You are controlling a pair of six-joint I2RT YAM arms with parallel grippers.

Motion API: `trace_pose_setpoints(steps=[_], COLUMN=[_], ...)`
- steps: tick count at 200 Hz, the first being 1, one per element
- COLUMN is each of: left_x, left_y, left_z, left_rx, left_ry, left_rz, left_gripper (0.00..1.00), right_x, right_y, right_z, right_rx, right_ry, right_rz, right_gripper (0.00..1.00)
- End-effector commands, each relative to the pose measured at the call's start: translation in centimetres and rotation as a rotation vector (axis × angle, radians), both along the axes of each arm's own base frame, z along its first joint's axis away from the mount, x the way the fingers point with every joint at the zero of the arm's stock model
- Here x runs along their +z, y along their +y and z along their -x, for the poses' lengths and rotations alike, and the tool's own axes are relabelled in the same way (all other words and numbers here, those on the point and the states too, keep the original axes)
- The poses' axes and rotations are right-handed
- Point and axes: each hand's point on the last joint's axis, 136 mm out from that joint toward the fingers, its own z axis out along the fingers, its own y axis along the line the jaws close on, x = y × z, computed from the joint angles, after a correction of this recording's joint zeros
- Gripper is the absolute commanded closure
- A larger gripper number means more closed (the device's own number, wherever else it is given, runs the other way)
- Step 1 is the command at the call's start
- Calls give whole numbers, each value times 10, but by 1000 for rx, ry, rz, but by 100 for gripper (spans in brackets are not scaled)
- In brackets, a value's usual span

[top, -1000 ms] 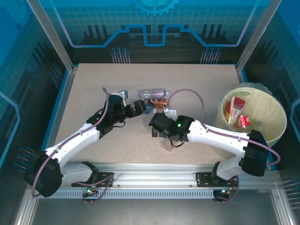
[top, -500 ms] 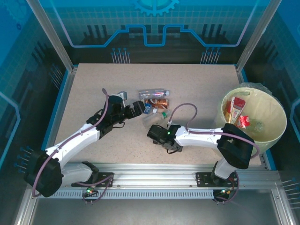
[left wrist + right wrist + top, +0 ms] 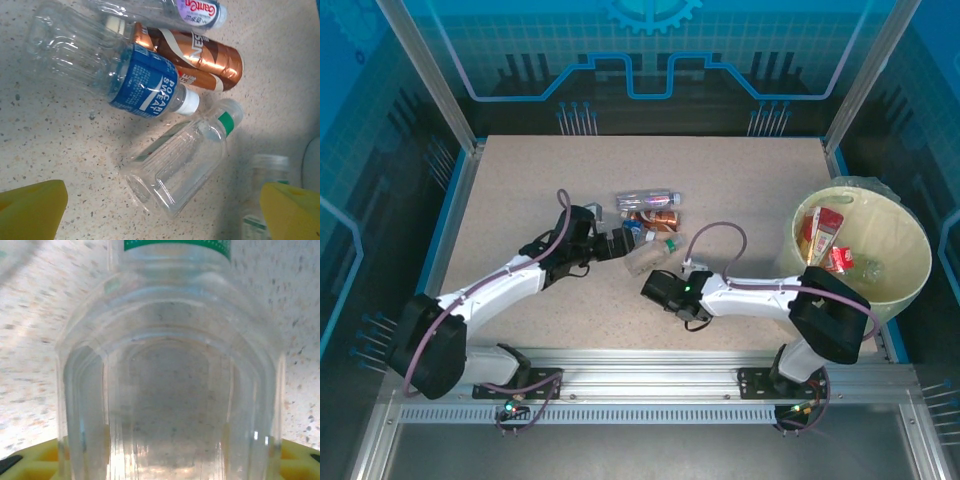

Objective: Put the plastic bottles in the bin

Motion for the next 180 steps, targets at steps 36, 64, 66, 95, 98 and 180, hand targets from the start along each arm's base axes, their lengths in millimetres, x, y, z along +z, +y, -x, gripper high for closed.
trace_pose_setpoints(steps=[36,64,66,95,98,180], left_x=[11,10,10,3,2,-29], left_y=[-22,-33,-34,-42,-43,-60], left_z=[-6,-6,-6,-6,-6,-11], left_rx=[-156,-231,-234,-284,-290,-365], left_ry=[-92,-112,-113,-113,-112,-23], left_rz=[-104,-108,-111,-145,-148,-221], left_gripper=[1,1,1,1,1,1], right_x=[113,176,181,243,248,334], right_y=[1,-6,-7,-29,-32,-165], right_z=[-22,-27,-27,-24,-24,4], right_rx=[222,315,322,384,385,253], right_ry=[-246,-365,-375,-481,-488,-601], right_rz=[143,151,151,163,159,238], right_gripper=[51,51,51,52,52,55])
